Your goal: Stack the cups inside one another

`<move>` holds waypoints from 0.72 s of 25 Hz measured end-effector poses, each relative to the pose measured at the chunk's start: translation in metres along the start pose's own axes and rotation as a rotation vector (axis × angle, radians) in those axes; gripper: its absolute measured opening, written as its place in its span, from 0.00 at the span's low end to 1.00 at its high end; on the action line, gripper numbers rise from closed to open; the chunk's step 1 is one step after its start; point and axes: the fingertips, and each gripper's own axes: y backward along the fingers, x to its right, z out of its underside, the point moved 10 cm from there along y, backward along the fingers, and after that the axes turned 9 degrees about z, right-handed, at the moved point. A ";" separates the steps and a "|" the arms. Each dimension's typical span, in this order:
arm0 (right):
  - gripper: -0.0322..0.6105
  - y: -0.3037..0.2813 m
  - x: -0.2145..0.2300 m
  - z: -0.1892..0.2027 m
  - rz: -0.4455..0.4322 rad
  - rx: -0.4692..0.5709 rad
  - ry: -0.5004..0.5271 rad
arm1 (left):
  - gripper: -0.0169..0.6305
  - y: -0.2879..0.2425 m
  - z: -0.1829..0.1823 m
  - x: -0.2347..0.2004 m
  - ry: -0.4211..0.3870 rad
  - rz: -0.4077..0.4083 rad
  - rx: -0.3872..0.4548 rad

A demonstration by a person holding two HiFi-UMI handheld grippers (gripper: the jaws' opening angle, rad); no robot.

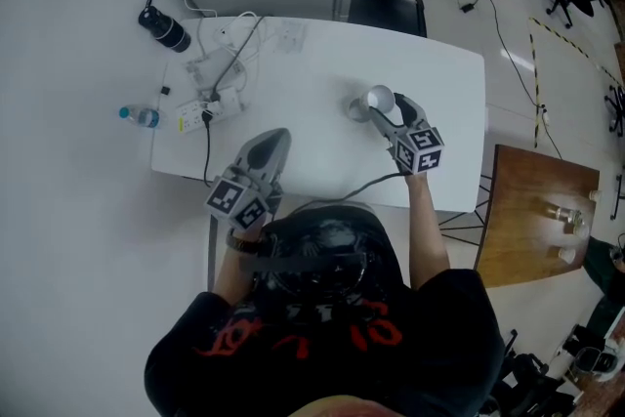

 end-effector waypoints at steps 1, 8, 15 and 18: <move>0.55 0.000 -0.001 0.002 0.000 -0.004 0.000 | 0.01 0.000 0.000 0.000 0.000 0.001 0.000; 0.54 -0.004 -0.010 0.012 0.000 -0.038 0.022 | 0.01 0.006 -0.001 0.000 0.000 -0.005 0.002; 0.53 -0.010 -0.015 0.019 0.014 -0.066 0.039 | 0.01 0.013 -0.004 -0.002 -0.003 -0.022 0.006; 0.53 -0.013 -0.016 0.022 0.006 -0.073 0.040 | 0.01 0.014 -0.003 -0.003 -0.002 -0.023 0.007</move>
